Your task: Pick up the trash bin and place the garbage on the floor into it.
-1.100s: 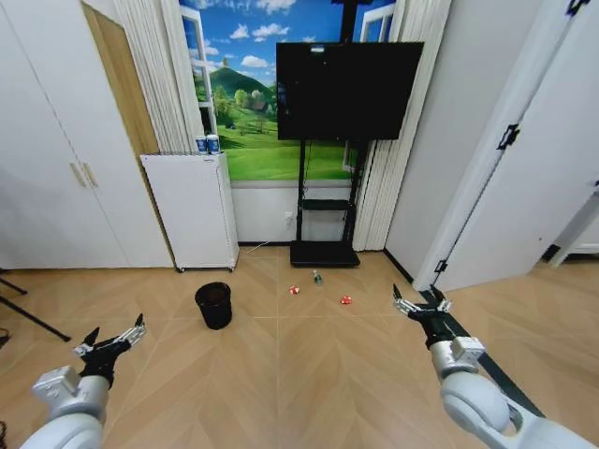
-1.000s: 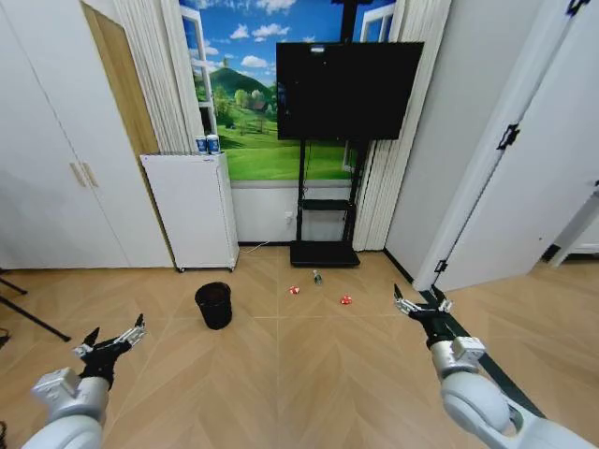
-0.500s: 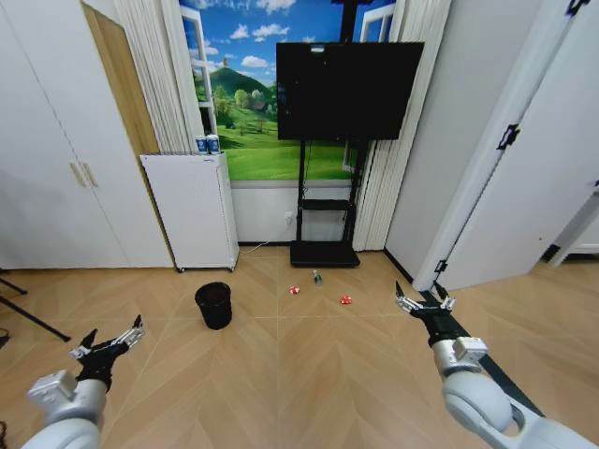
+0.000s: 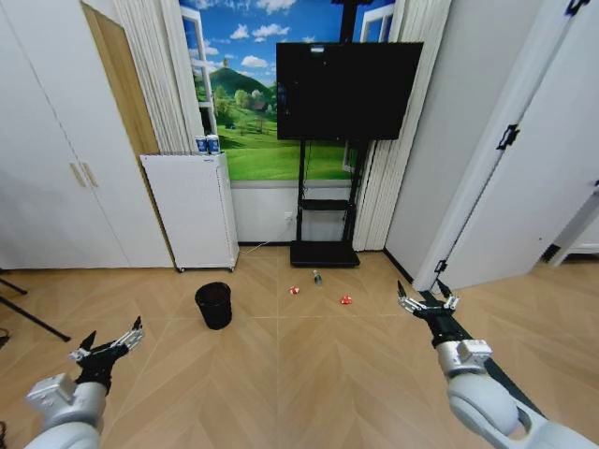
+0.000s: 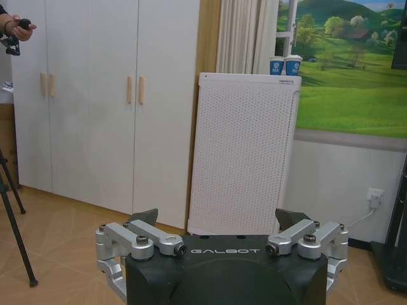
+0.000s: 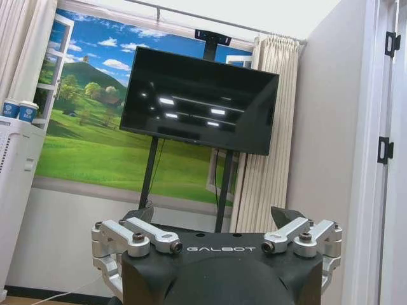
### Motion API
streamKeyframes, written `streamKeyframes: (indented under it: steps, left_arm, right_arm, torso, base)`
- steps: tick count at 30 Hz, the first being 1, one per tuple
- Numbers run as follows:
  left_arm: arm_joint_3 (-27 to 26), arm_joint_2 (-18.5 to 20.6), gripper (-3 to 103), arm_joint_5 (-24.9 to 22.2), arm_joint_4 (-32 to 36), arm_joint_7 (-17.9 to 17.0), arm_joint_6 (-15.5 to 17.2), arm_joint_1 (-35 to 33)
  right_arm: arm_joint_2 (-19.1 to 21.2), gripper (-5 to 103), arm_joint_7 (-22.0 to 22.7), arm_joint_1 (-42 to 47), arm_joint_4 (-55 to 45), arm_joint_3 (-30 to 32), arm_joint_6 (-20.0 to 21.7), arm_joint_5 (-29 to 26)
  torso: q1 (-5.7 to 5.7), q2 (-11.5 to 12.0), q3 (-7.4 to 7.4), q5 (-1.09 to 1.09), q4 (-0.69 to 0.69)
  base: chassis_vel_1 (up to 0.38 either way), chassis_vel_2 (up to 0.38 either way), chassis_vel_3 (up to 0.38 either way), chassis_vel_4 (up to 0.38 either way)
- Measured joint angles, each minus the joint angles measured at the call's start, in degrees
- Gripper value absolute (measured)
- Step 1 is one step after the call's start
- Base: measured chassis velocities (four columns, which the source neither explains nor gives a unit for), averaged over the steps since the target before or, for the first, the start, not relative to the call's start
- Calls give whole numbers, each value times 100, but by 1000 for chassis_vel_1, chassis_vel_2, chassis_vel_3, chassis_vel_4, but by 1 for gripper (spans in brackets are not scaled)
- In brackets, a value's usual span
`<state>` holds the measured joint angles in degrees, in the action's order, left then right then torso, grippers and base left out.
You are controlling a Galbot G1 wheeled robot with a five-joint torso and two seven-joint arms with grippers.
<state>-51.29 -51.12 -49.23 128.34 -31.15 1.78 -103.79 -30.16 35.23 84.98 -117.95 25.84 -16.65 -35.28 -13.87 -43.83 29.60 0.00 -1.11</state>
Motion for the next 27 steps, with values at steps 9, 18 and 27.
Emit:
streamKeyframes:
  steps: [9, 18, 27]
  left_arm:
    - [-58, -41, 100, -1, 67, 0, -4, -94]
    - [-66, -91, 100, 24, 109, 0, 1, -150]
    - [-67, -84, 100, 25, 101, 0, 8, -152]
  right_arm:
    - [34, 100, -44, 68, -45, 17, -18, -14]
    - [80, 100, -120, 117, -41, 24, -50, -8]
    - [112, 100, -153, -5, -19, -133, -68, -31]
  torso:
    - [0, 0, 0, 0, 0]
    - [0, 0, 0, 0, 0]
    - [1, -1, -1, 0, 0]
  base:
    - [0, 0, 0, 0]
    - [0, 0, 0, 0]
    - [-22, 17, 19, -17]
